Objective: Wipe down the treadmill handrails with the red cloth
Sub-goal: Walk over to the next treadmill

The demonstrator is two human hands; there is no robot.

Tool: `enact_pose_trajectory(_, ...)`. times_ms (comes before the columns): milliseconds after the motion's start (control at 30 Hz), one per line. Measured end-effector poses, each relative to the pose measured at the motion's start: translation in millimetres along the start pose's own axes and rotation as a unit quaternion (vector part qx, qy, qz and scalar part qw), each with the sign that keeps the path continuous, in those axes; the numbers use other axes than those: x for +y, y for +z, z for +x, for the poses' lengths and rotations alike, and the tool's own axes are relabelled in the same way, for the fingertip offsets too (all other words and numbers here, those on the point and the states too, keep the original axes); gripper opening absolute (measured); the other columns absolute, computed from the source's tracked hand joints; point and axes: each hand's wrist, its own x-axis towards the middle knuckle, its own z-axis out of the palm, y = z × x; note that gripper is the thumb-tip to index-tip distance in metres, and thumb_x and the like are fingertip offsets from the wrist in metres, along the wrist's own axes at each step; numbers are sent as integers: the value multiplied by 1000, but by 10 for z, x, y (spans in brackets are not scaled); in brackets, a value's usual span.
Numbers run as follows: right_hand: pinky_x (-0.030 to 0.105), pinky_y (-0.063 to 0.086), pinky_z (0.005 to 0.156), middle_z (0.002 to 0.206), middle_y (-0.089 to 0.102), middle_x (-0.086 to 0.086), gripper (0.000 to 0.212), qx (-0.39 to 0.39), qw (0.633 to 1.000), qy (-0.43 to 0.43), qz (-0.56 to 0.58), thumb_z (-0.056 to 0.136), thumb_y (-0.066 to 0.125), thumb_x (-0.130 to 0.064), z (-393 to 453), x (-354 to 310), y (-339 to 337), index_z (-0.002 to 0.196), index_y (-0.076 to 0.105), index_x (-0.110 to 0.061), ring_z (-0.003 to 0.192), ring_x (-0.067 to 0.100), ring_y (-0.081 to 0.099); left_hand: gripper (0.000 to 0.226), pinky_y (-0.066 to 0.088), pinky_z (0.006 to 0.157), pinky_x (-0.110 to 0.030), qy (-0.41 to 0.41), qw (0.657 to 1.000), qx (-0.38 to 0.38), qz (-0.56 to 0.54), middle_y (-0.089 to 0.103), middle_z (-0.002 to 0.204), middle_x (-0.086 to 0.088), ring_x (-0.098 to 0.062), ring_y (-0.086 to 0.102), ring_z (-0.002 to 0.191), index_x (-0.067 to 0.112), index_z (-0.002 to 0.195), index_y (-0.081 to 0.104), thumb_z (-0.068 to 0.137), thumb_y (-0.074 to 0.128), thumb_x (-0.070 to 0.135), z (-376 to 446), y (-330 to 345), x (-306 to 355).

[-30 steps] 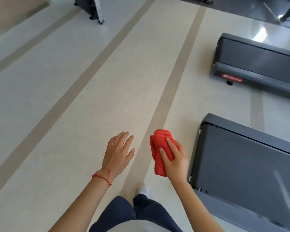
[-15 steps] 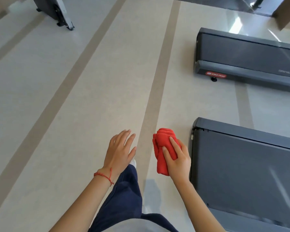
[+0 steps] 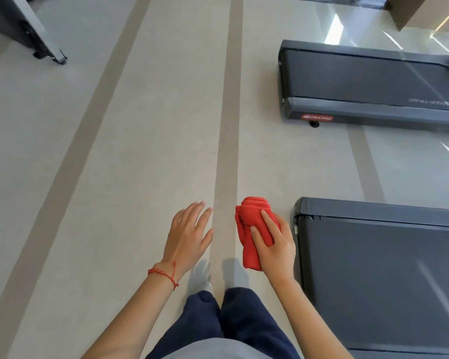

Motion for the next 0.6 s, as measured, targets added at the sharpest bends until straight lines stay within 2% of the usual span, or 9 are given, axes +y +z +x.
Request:
enact_pose_trajectory(200, 27, 42, 85, 128, 49, -1, 44, 6, 1000, 18, 7, 85, 63, -29, 738, 11, 127, 127, 50, -28, 106, 12, 48, 42, 48, 88, -48, 9, 1000, -7, 0, 62, 118, -18, -35, 59, 108, 2, 113, 64, 77, 73, 23, 708, 222, -193)
enact_pose_trajectory(300, 21, 39, 84, 126, 45, -8, 44, 9, 1000, 15, 17, 85, 62, -29, 1231, 70, 170, 127, 49, -30, 107, 10, 48, 41, 48, 87, -49, 16, 1000, -4, 0, 62, 118, -19, -35, 59, 108, 2, 113, 64, 82, 59, 28, 1210, 362, -266)
enact_pose_trajectory(400, 22, 40, 83, 128, 46, -4, 44, -1, 1000, 13, 19, 86, 61, -33, 1762, 142, 194, 127, 47, -31, 106, 11, 48, 43, 48, 87, -48, 20, 1000, -10, 1, 61, 118, -19, -35, 59, 108, 2, 114, 64, 86, 49, 32, 1742, 457, -312)
enact_pose_trajectory(500, 31, 44, 86, 130, 48, 0, 45, -11, 1000, 16, 11, 84, 57, -41, 2259, 209, 184, 127, 49, -32, 108, 16, 50, 44, 48, 87, -49, 18, 1000, -12, 1, 61, 118, -19, -35, 59, 108, 3, 115, 64, 85, 50, 32, 2238, 517, -337)
enact_pose_trajectory(600, 34, 44, 93, 131, 47, -2, 43, -9, 999, 31, 4, 85, 62, -35, 2714, 234, 150, 126, 51, -32, 113, 16, 49, 44, 49, 86, -49, 16, 1000, -16, 2, 61, 118, -19, -36, 59, 108, 2, 114, 64, 81, 54, 30, 2667, 543, -362)
